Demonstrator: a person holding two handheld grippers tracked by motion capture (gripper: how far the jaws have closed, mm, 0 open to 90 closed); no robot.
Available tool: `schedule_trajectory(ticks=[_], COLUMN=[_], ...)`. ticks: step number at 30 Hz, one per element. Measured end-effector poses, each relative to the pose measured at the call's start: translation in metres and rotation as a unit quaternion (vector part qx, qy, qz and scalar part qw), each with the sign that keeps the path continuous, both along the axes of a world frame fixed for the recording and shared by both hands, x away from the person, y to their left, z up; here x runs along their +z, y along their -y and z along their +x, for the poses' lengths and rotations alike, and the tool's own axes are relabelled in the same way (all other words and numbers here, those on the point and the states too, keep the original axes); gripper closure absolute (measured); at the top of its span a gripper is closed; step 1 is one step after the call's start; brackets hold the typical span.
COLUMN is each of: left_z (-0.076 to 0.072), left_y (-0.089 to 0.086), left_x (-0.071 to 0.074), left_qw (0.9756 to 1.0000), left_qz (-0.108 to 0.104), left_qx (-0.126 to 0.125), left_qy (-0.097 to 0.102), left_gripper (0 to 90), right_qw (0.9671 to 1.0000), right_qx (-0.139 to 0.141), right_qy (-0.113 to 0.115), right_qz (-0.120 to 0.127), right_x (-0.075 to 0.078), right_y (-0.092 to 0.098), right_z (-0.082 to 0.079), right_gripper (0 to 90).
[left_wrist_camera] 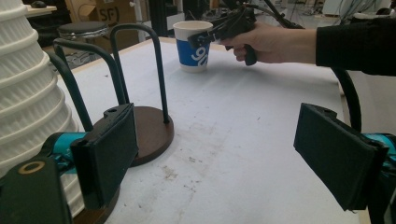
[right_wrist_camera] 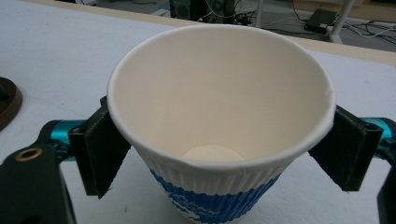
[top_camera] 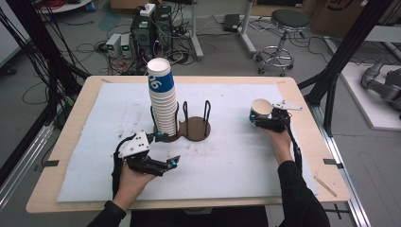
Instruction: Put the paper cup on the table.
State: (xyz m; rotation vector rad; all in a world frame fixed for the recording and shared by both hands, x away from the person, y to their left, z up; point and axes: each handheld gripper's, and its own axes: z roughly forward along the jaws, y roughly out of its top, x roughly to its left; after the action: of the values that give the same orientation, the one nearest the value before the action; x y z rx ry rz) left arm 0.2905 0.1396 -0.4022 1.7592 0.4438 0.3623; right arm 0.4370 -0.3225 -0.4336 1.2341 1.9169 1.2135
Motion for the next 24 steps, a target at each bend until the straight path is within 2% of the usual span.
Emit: schedule_trajectory(ticks=[4,24], left_z=[0.0,0.0], left_y=[0.001,0.002], left_x=[0.0,0.001], left_qw=[1.0,1.0], left_qz=[0.0,0.003], left_qx=[-0.001,-0.003], left_qy=[0.0,0.002], left_gripper=[13.7,13.7], right_qw=[1.0,0.9991], right_qx=[0.0,-0.014], right_qy=[-0.005,-0.033], right_qz=[0.004,-0.023], right_x=[0.002,0.01], right_y=[0.0,0.004], right_z=[-0.002,-0.022], right_gripper=[13.9,13.8])
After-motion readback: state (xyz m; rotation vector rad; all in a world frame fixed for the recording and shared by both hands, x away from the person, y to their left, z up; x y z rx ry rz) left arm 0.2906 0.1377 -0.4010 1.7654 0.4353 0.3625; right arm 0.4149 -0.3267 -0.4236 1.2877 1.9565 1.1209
